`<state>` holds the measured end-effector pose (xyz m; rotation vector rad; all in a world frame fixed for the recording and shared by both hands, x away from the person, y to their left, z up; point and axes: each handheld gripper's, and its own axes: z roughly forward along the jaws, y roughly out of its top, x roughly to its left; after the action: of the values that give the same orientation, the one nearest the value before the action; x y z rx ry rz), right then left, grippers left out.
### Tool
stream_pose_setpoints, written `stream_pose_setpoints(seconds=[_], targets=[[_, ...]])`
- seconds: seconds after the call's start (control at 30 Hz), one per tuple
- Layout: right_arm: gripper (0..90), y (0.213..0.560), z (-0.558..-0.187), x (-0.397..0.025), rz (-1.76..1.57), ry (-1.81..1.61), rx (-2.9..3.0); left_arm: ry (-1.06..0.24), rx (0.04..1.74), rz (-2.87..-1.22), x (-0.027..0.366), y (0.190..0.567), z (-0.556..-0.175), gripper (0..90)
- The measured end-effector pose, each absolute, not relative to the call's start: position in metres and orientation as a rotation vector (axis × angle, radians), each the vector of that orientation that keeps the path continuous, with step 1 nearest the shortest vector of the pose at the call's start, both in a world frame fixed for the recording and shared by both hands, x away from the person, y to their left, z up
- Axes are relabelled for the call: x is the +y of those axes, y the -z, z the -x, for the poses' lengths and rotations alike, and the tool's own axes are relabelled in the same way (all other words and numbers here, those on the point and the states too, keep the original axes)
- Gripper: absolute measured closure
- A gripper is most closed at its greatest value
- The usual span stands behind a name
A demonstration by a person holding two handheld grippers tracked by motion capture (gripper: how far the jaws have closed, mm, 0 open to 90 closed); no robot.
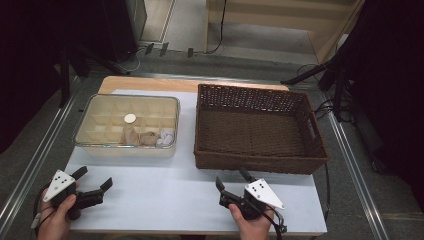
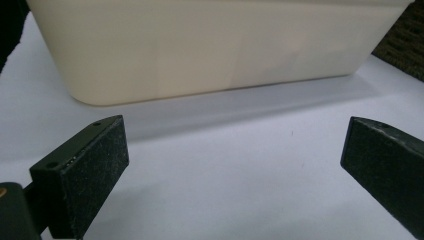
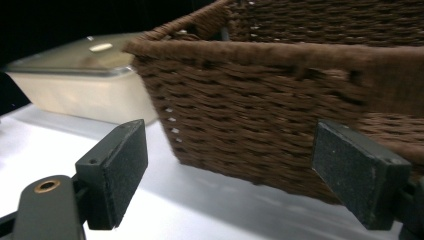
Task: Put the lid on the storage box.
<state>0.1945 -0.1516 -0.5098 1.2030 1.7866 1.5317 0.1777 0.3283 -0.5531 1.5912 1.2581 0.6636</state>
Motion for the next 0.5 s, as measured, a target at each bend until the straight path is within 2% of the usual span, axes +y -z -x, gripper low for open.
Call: stream_pose_setpoints(seconds=[0.5], targets=[[15.5, 0.519, -0.193, -0.212, -1.269, -1.432, 1.726, -0.64, 1.257, -1.594, 0.329, 0.554, -0.179, 0.0]])
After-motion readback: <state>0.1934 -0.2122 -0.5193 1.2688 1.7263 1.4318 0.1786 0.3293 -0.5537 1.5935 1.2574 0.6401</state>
